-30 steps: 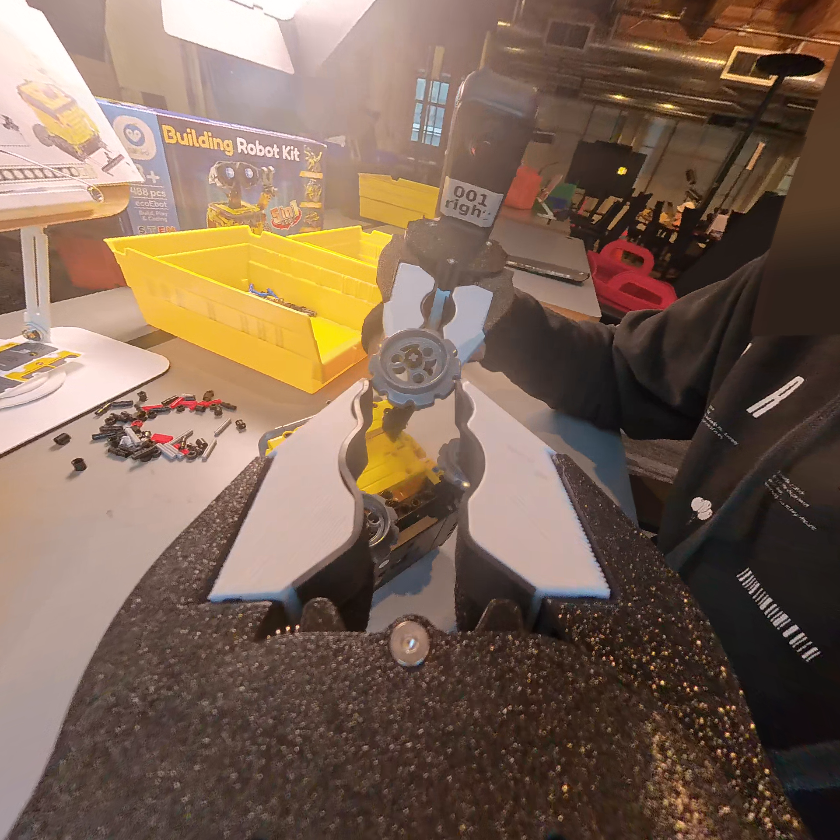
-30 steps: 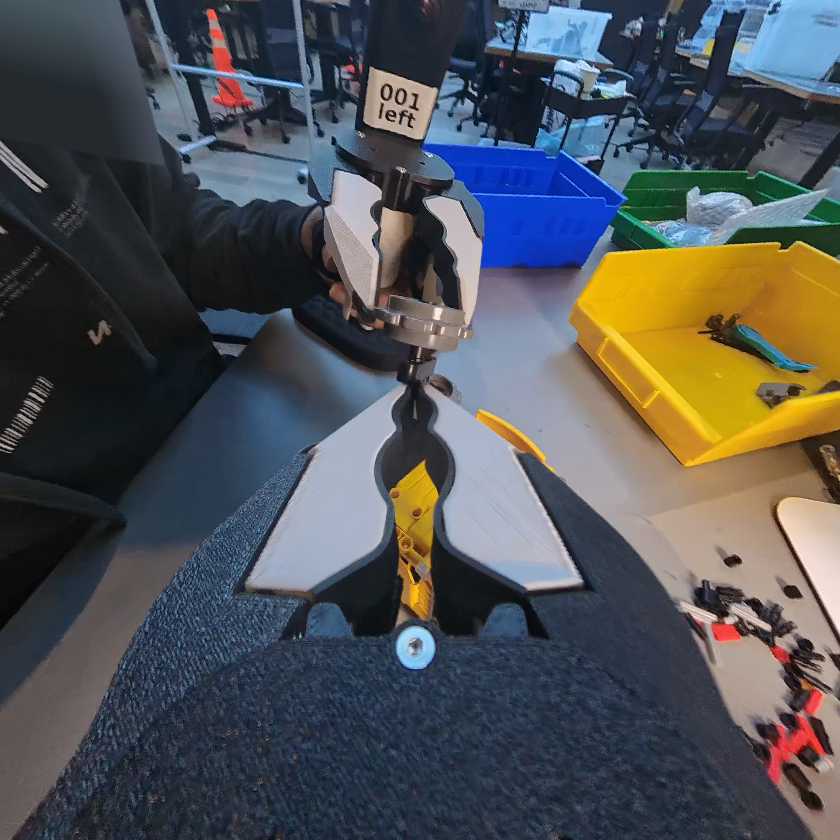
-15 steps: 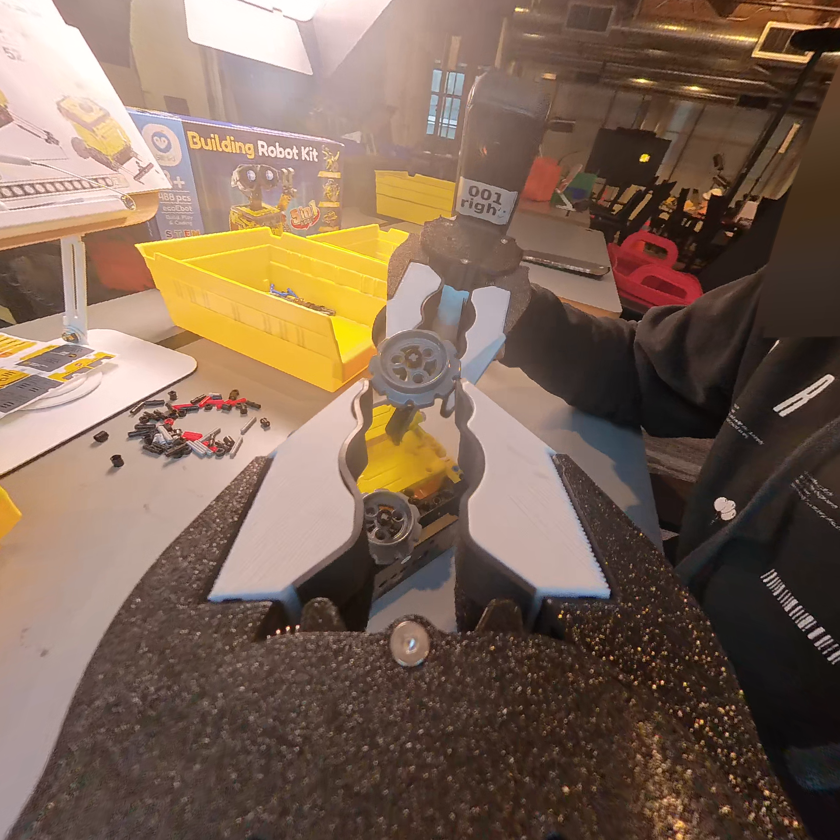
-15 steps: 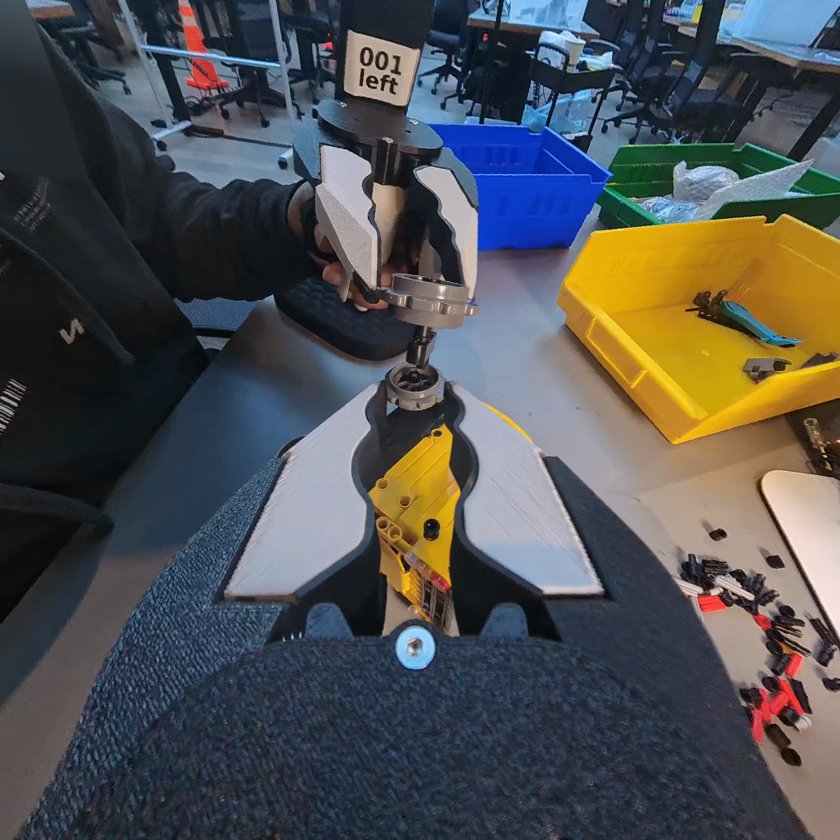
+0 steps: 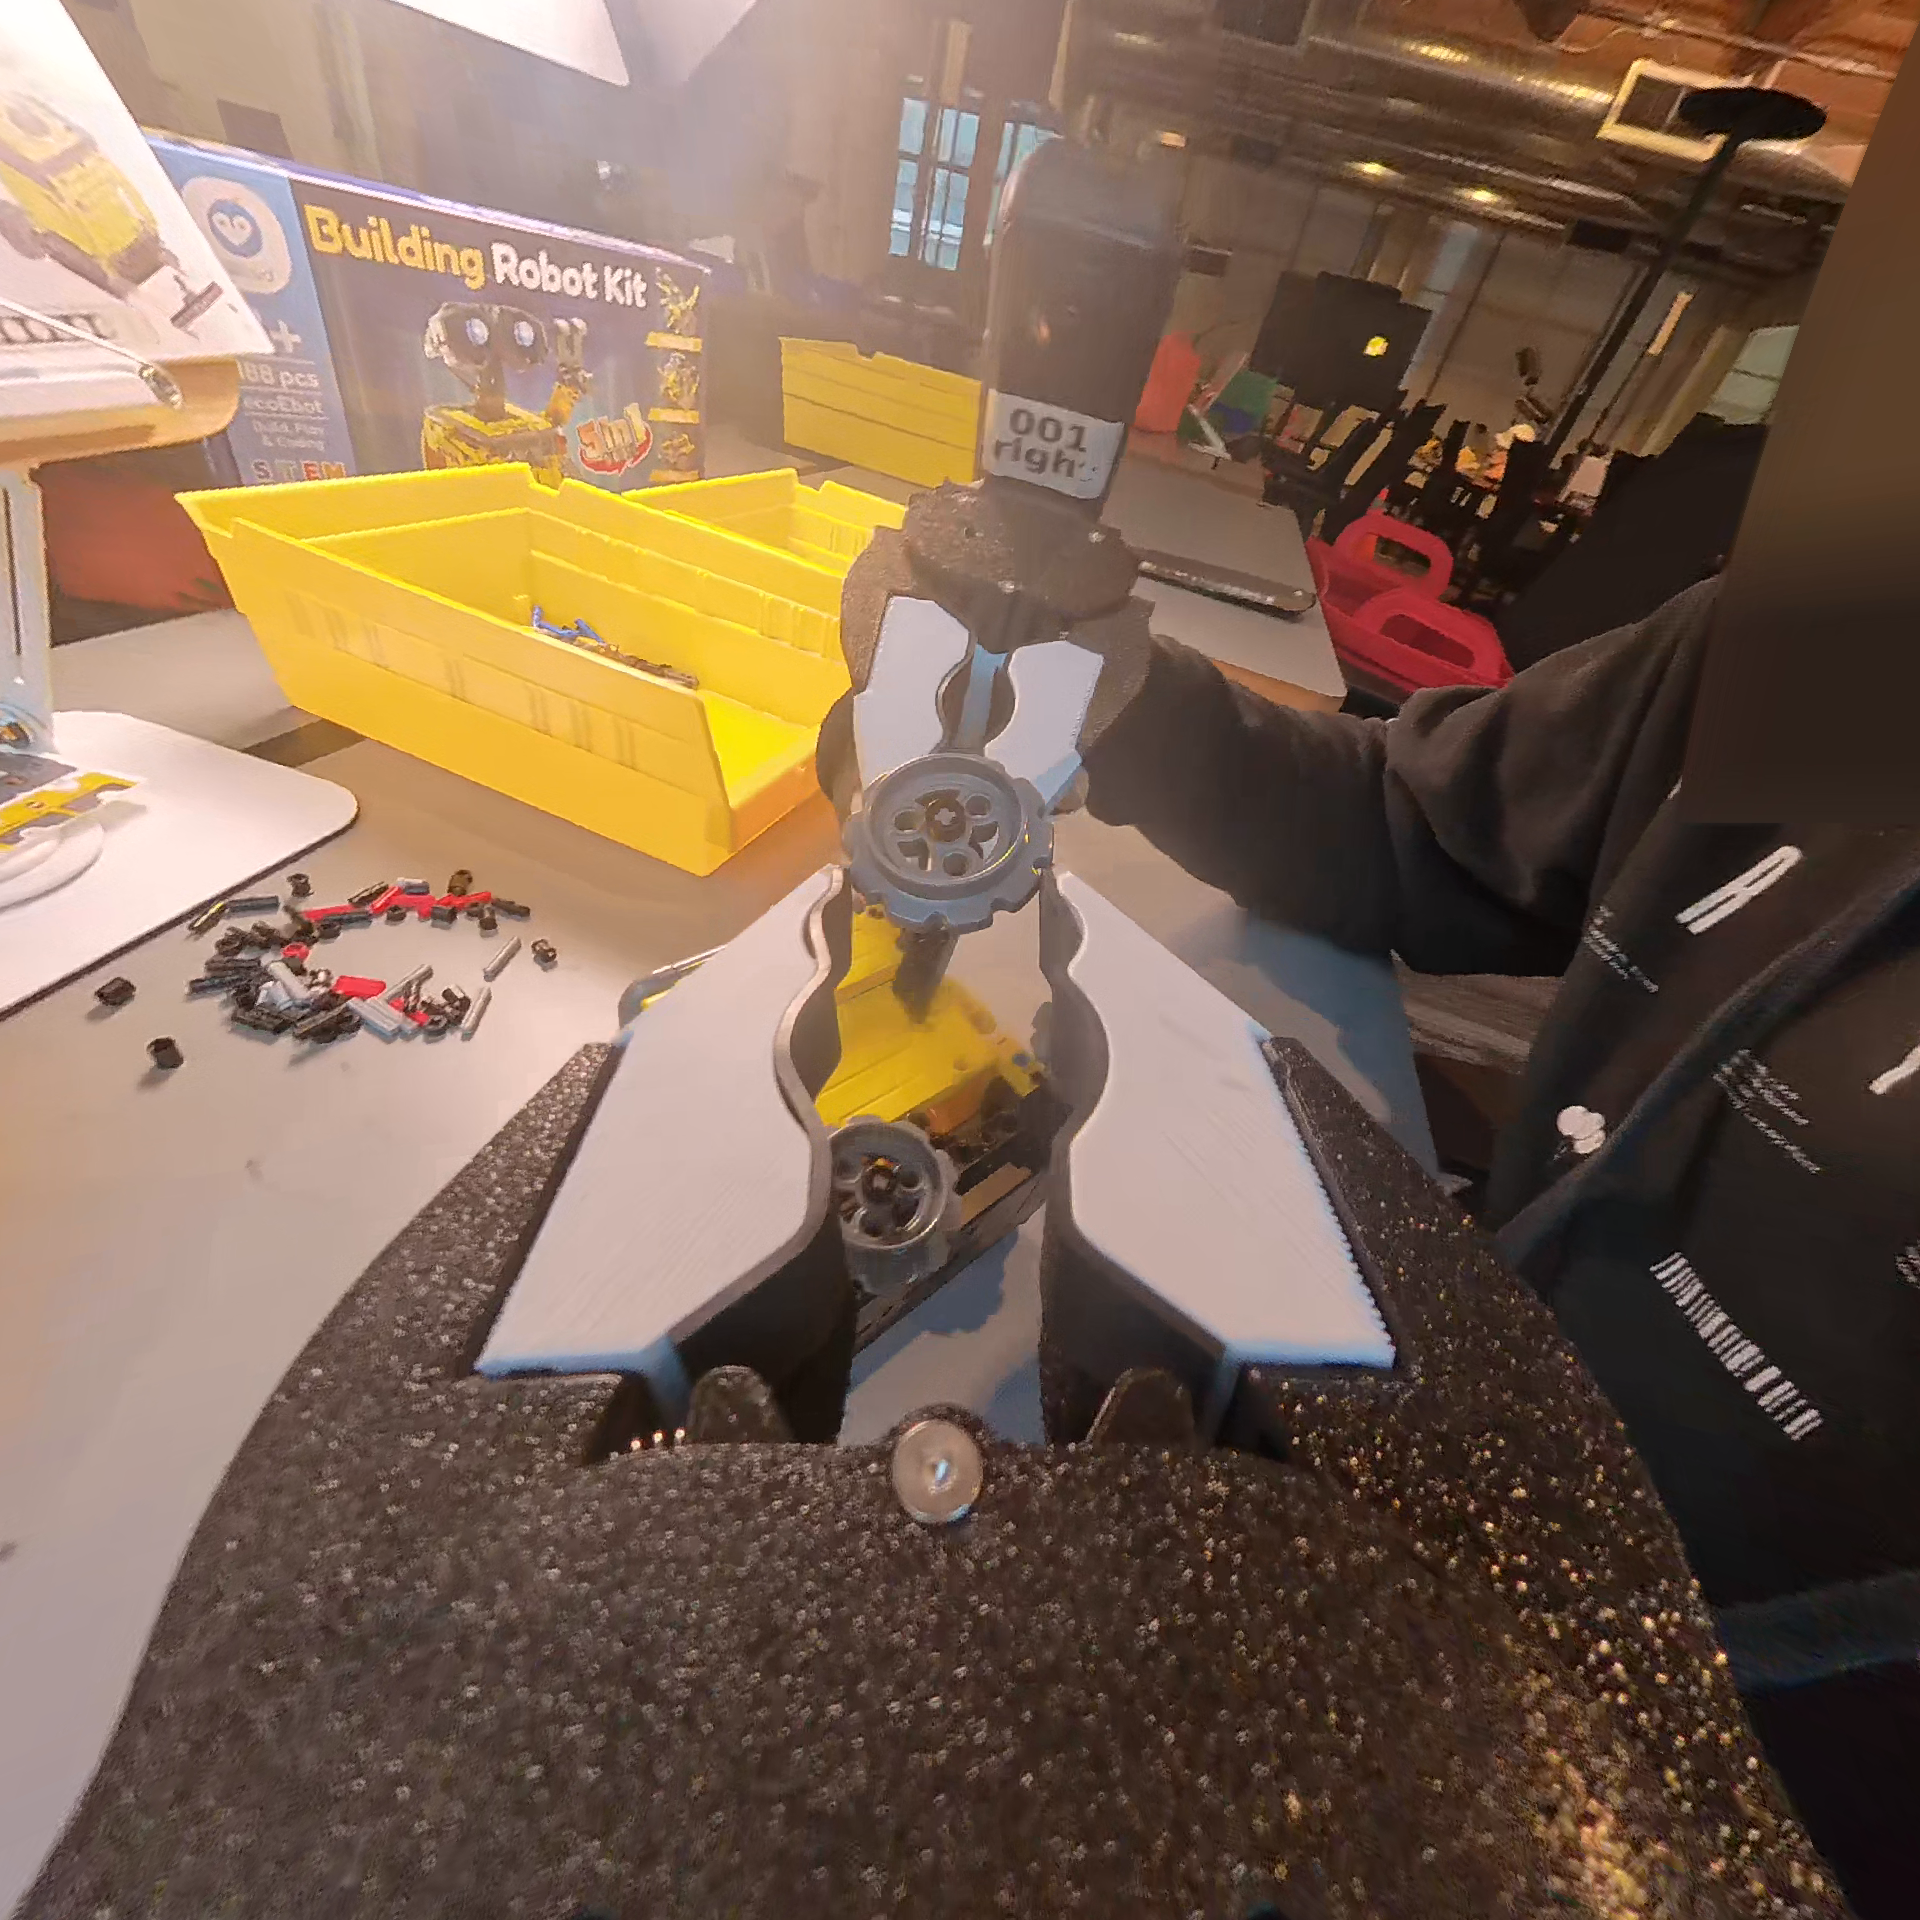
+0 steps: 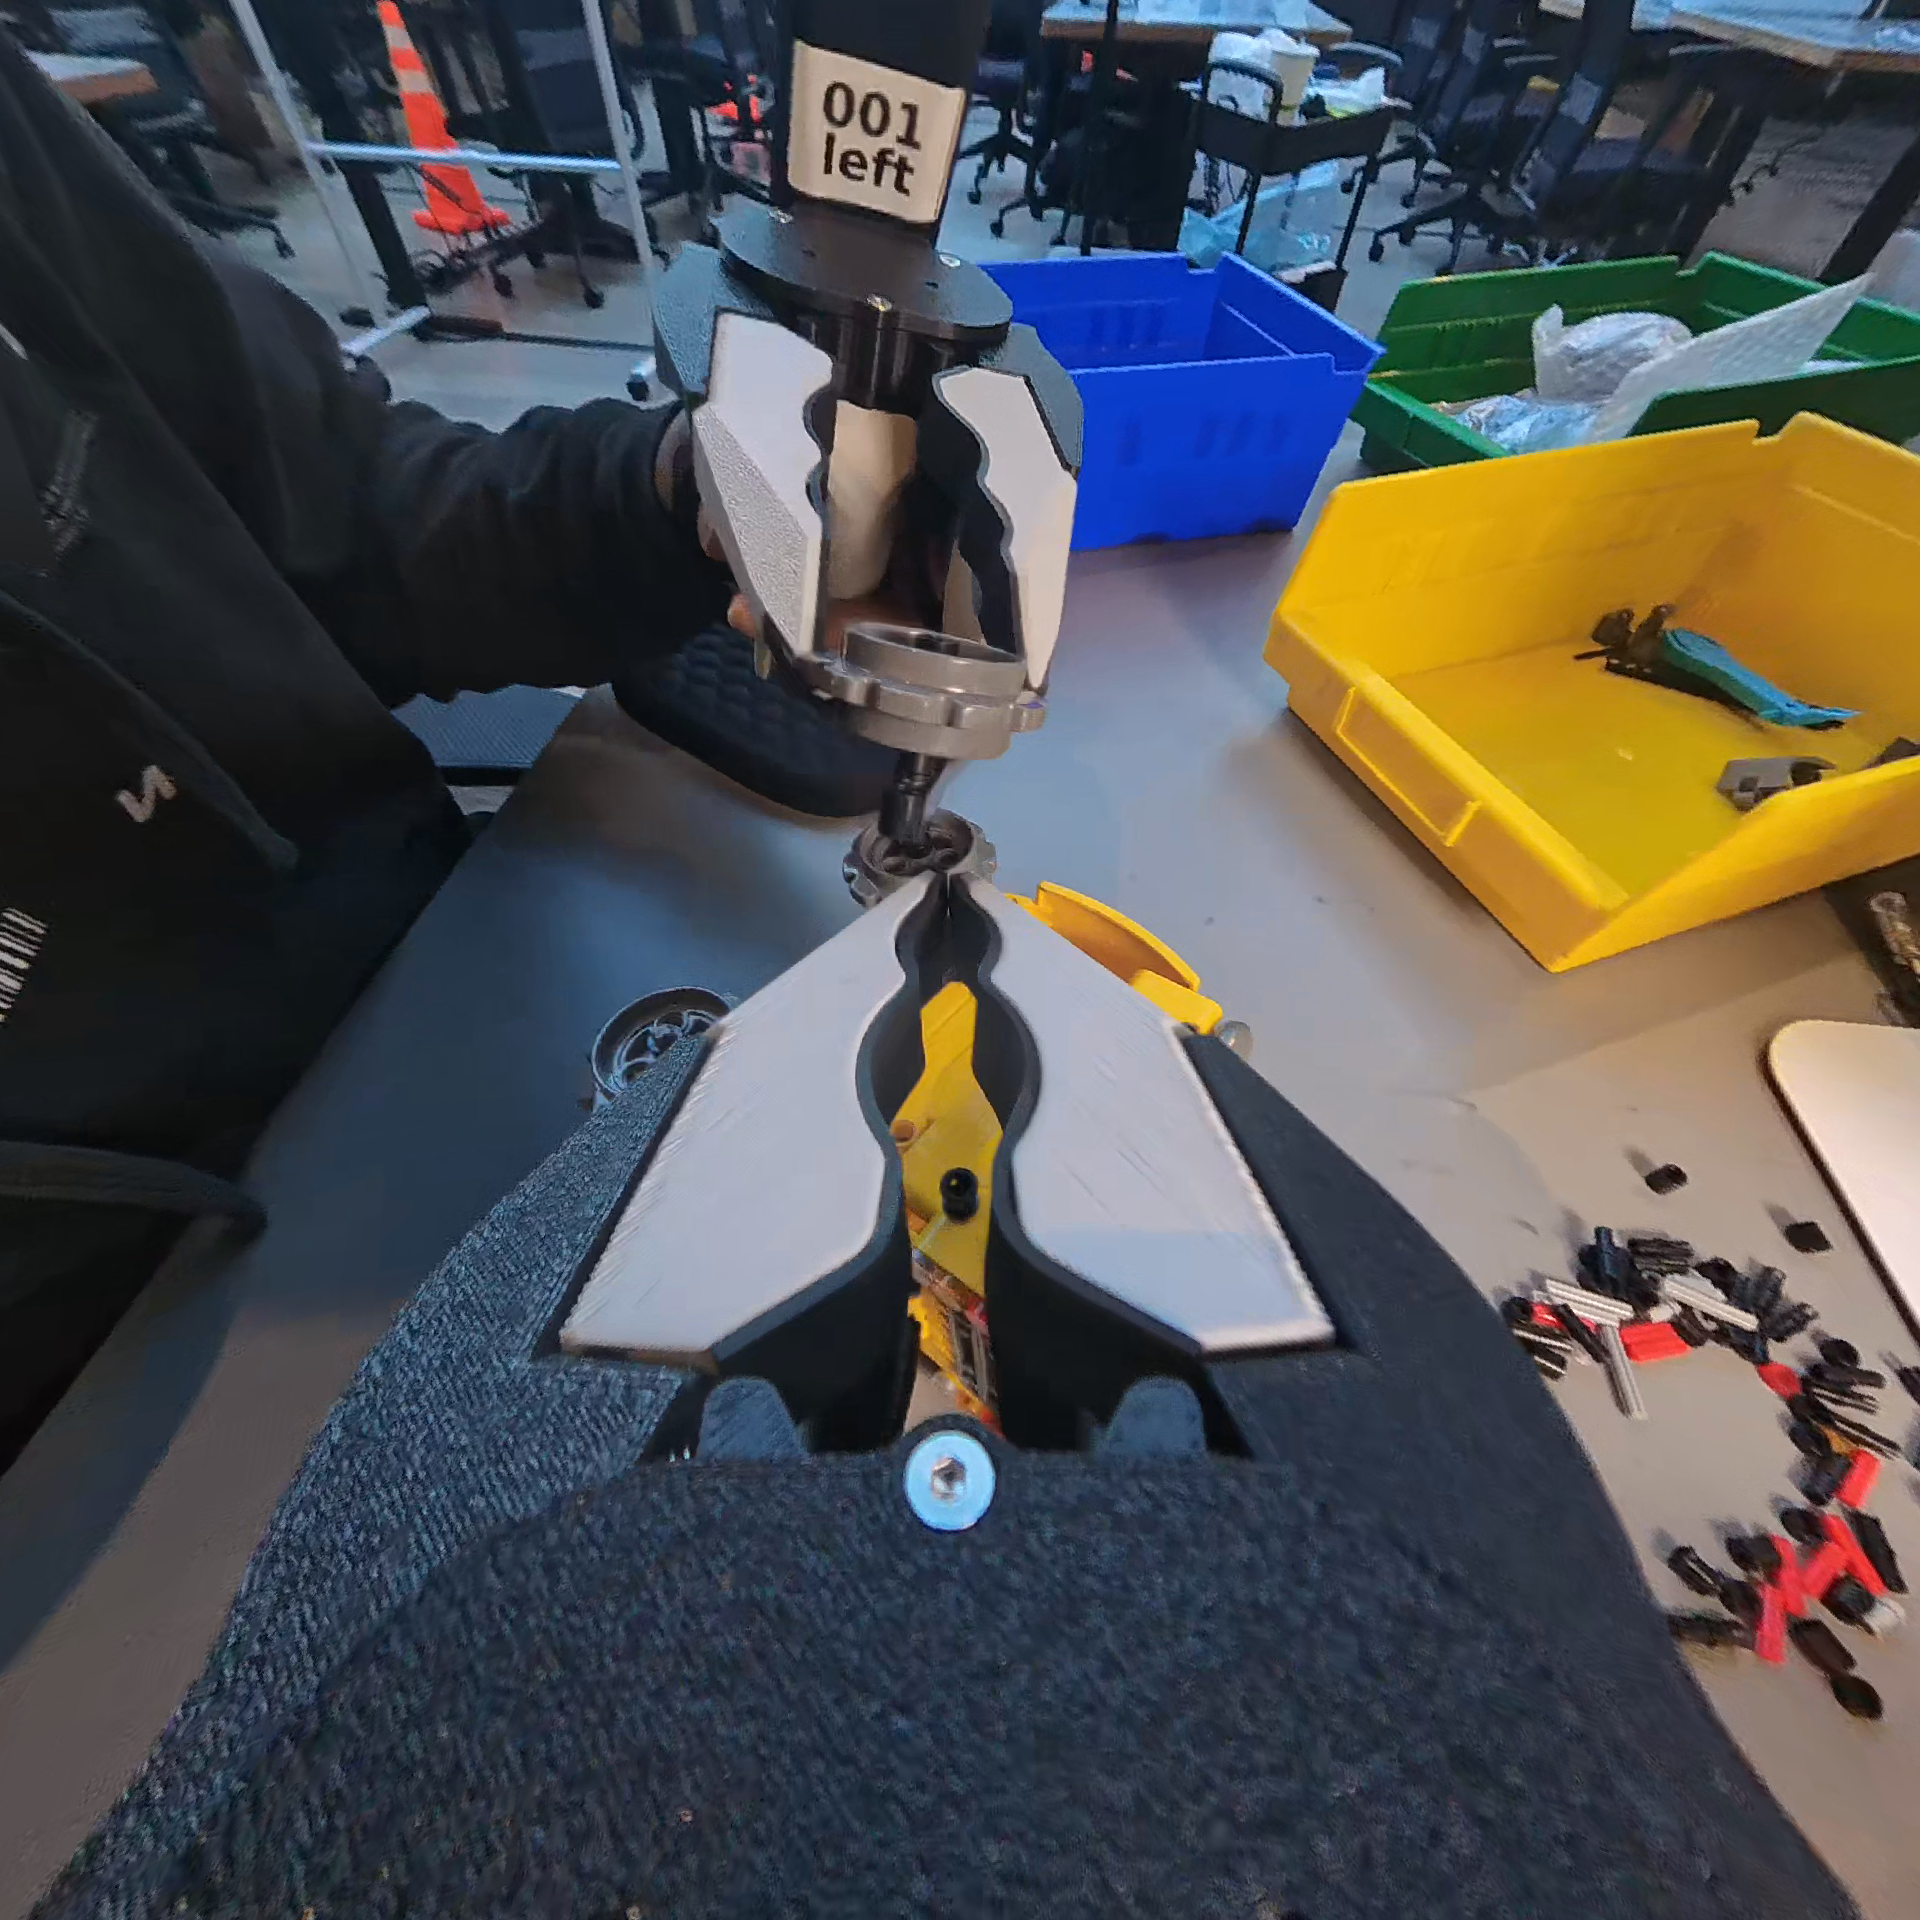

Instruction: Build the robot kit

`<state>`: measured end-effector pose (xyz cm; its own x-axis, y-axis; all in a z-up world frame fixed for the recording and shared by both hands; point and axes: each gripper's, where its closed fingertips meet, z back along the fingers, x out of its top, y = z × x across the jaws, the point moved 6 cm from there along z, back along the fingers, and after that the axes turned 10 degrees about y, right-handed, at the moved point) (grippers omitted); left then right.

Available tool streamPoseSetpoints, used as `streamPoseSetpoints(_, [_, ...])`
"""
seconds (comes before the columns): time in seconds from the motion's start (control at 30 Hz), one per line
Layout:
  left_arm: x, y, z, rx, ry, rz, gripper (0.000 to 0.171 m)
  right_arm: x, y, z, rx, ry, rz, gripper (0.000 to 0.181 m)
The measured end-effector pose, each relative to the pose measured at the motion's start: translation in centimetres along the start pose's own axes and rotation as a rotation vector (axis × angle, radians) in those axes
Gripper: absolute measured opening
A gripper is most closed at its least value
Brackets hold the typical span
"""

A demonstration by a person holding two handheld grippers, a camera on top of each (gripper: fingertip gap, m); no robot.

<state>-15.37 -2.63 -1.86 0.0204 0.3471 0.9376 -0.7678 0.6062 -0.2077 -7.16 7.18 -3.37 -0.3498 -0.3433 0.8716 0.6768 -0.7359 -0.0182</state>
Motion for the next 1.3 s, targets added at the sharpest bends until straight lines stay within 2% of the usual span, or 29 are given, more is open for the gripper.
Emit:
streamPoseSetpoints(0.1, [-0.5,0.3,-0.3,0.033,0.044,-0.004,0.033,-0.3,0.1,-0.2,0.0,0.041,0.011,0.017])
streamPoseSetpoints(0.33, [-1.7,0.4,-0.9,0.108,0.136,-0.027,0.033,-0.5,0.0,0.2,-0.043,0.092,0.055,0.022])
streamPoseSetpoints(0.53, [-1.8,-0.2,-1.1,0.106,0.165,-0.042,0.033,-0.3,0.5,-0.3,-0.065,0.113,0.104,0.018])
streamPoseSetpoints(0.67, [-1.8,-0.2,-0.9,0.058,0.147,0.005,0.034,-0.4,0.1,-0.2,-0.088,0.117,0.088,0.014])
streamPoseSetpoints(0.87, [-2.3,0.1,-1.1,0.058,0.149,0.061,0.033,-0.3,0.1,-0.2,-0.112,0.134,0.099,0.015])
streamPoseSetpoints(1.3, [-3.2,0.3,-2.2,0.125,0.245,-0.007,0.033,-1.5,0.0,-0.7,-0.182,0.277,0.165,0.021])
